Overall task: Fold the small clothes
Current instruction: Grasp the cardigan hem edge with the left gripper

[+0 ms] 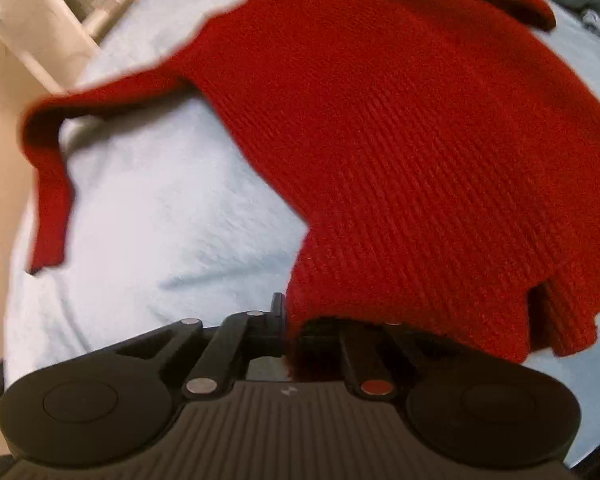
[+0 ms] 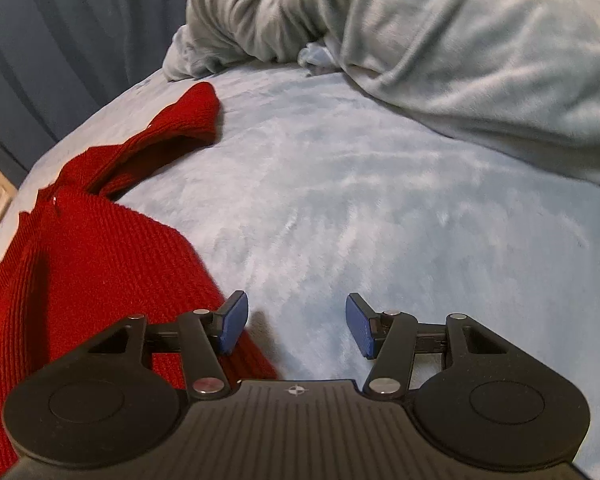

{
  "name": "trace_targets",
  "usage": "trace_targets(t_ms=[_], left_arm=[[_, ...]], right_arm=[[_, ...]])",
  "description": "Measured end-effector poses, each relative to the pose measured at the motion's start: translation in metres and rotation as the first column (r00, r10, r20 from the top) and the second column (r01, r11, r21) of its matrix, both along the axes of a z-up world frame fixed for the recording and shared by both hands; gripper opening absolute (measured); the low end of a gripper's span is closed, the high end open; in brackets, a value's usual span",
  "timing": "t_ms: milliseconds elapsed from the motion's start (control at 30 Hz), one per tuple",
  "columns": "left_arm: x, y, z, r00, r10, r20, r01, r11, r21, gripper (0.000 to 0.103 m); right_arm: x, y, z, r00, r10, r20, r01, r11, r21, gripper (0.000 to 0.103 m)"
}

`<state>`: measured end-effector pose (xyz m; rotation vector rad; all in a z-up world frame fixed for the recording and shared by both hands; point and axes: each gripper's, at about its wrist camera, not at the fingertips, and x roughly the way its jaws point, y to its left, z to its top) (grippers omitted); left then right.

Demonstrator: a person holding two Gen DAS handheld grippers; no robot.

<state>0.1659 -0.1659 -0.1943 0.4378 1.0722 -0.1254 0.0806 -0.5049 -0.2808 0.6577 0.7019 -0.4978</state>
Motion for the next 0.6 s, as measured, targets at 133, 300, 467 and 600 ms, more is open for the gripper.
trace_targets(t_ms=[133,300,467,600], left_arm=[[0.004,0.033,0.046,0.994,0.069,0.082,-0.064,0.996,-0.058,0.005],[0.01,0.087,0.08,0.978,0.14,0.155,-0.135,0.99,-0.043,0.005],[0.015,0.109,0.088,0.965,0.201,0.166,-0.193,0.979,-0.064,0.005],[0.022,0.117,0.095,0.959,0.225,0.17,-0.213,0.973,-0.085,0.005]], right_arm=[[-0.009,-0.001,0.005,1.0,-0.011,0.009,0.011,1.0,0.026,0.062],[-0.022,0.007,0.014,0.999,0.035,0.015,-0.036,0.997,0.073,0.064],[-0.036,0.014,0.024,0.998,0.051,0.032,-0.055,0.992,0.115,0.064],[-0.038,0.02,0.025,0.995,0.097,0.009,-0.097,0.987,0.131,0.065]])
